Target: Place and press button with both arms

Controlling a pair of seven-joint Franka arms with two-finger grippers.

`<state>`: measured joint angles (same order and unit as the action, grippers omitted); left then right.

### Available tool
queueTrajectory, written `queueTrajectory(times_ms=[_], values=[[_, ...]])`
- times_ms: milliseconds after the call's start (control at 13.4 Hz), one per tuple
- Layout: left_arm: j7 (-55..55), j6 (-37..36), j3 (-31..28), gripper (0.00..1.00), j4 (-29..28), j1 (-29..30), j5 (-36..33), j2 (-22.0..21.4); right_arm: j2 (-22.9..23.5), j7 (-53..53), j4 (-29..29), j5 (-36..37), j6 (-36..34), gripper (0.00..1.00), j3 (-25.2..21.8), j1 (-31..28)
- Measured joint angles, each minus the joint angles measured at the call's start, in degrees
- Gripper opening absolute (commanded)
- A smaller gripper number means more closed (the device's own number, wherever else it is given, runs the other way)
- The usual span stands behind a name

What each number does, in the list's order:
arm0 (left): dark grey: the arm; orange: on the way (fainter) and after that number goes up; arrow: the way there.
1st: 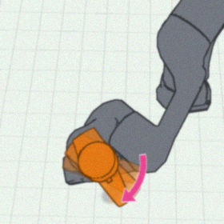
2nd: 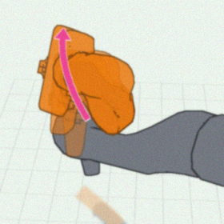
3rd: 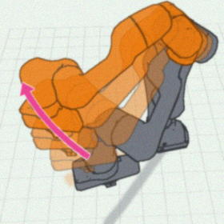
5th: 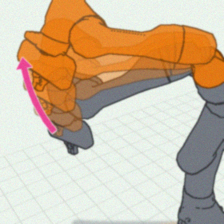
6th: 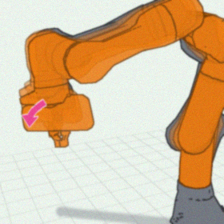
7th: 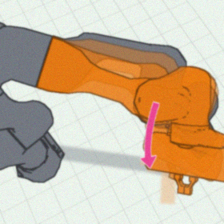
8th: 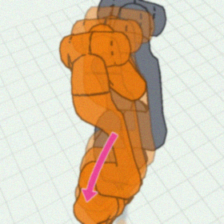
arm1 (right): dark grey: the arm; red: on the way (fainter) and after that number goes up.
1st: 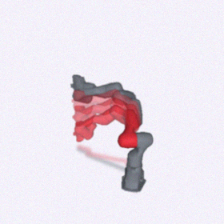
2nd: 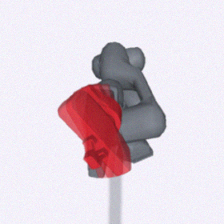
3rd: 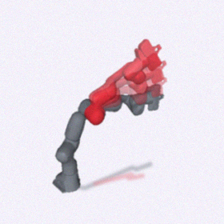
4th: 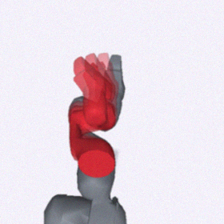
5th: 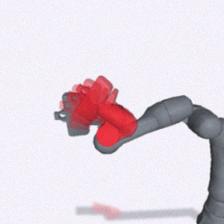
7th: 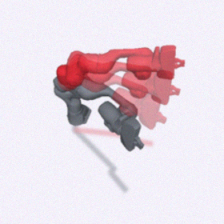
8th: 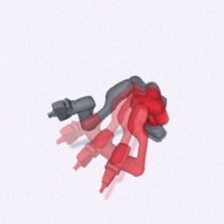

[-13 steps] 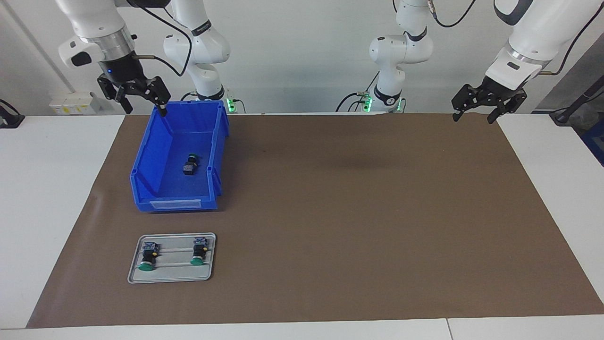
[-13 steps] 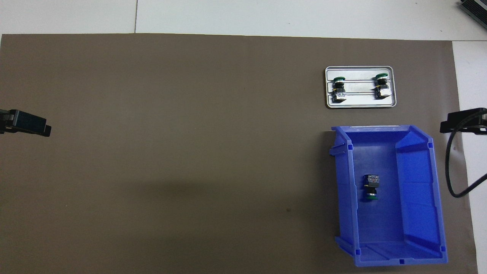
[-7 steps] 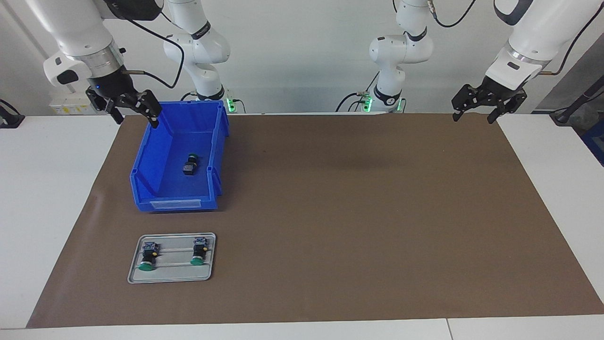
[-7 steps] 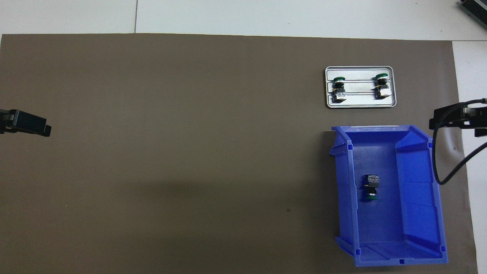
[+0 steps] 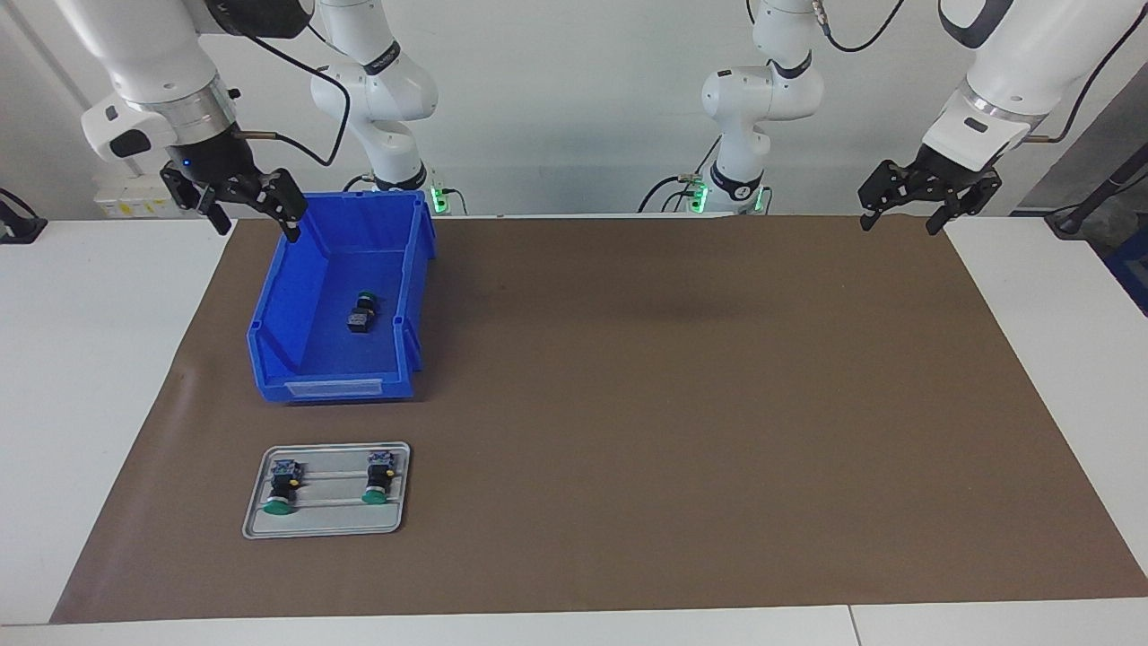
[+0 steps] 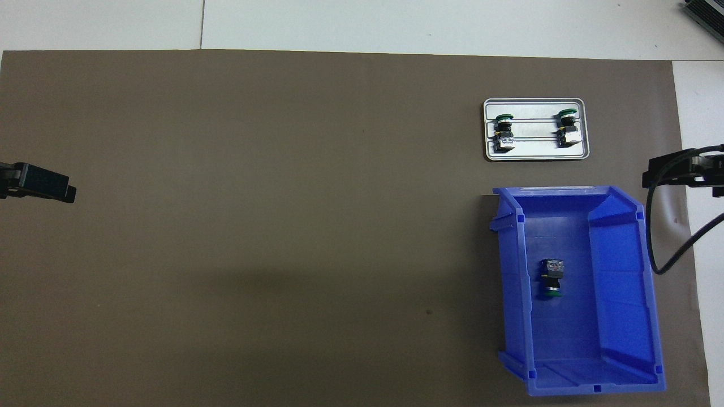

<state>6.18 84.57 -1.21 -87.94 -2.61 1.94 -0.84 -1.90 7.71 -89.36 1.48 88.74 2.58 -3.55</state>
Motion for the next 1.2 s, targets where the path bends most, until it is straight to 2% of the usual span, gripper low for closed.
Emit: queueTrajectory(times_ms=[1197], values=[[0.0, 0.0, 0.0, 1.0, 0.0, 0.0, 0.0, 0.0, 0.22, 2.3, -0.08, -0.04, -0.05, 1.0, 0.12, 2.57]])
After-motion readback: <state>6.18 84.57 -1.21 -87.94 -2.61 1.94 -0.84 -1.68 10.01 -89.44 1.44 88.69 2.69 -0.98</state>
